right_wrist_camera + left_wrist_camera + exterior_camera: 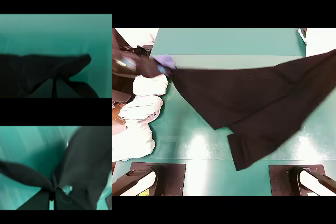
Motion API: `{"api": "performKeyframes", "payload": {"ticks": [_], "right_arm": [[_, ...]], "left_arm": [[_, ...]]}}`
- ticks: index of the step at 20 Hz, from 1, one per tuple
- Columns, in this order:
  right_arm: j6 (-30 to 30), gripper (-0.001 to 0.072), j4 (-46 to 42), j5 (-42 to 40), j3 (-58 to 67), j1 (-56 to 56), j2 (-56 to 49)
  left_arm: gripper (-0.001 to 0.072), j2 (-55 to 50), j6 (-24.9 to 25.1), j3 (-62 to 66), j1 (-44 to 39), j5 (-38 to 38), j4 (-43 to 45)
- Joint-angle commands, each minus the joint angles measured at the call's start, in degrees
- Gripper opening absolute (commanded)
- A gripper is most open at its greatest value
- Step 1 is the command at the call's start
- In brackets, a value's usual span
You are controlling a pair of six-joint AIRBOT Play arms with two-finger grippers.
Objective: Fold the shirts.
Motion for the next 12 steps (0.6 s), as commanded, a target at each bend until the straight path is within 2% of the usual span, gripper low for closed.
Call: {"api": "performKeyframes", "payload": {"ticks": [1,4,7,8,9,10,11,12], "right_arm": [[0.5,0.0012,-6.6,-9.8,-10.4,6.8,-8.7],[0.5,0.0012,-7.4,-17.7,-12.0,9.6,-15.2],[0.6,0.0013,-7.3,-20.3,-9.0,10.4,-20.5],[1.0,0.0014,-7.3,-20.4,-7.6,10.4,-21.7],[1.4,0.0016,-7.3,-20.4,-6.2,10.3,-22.7],[1.7,0.0053,-7.2,-20.0,-4.7,9.9,-23.5],[1.9,0.0266,-6.6,-18.8,-3.1,9.3,-24.0],[2.6,0.0377,-6.4,-16.5,-1.5,8.5,-23.9]], "left_arm": [[0.003,-7.7,3.4,-12.9,0.1,9.0,0.6],[0.0031,-13.8,3.4,-13.0,0.1,18.3,-0.5],[0.0032,-15.2,3.4,-12.9,0.1,26.1,-1.8],[0.012,-15.2,3.3,-12.3,0.1,26.9,-1.8],[0.0396,-15.1,3.3,-11.6,0.1,27.1,-1.8],[0.0575,-15.1,2.8,-10.4,0.1,26.3,-1.7],[0.0575,-15.1,2.7,-8.9,0.1,24.6,-1.7],[0.0575,-15.1,2.7,-7.0,0.3,21.7,-1.6]]}}
